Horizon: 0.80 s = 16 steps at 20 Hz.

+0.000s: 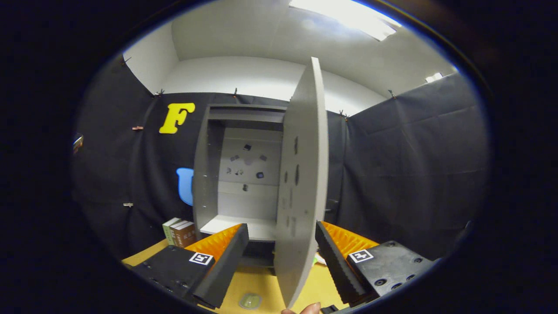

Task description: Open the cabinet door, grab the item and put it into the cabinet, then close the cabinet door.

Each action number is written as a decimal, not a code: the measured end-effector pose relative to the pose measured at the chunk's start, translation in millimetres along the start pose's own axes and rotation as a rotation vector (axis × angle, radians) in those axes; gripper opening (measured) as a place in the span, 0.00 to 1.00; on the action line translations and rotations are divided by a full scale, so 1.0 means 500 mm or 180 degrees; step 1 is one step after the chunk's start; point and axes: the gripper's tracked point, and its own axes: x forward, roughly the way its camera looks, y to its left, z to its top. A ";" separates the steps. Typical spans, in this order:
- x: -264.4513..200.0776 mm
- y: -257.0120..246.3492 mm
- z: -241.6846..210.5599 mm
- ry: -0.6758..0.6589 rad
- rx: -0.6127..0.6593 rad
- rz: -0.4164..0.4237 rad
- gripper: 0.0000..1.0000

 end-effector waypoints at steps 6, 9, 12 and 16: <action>0.021 0.162 -0.254 0.1074 0.0285 0.0430 0.98; 0.041 0.202 -0.414 0.1541 0.0354 0.0428 0.98; 0.050 0.211 -0.563 0.1990 0.0440 0.0332 0.98; 0.065 0.208 -0.760 0.2474 0.0378 0.0198 0.99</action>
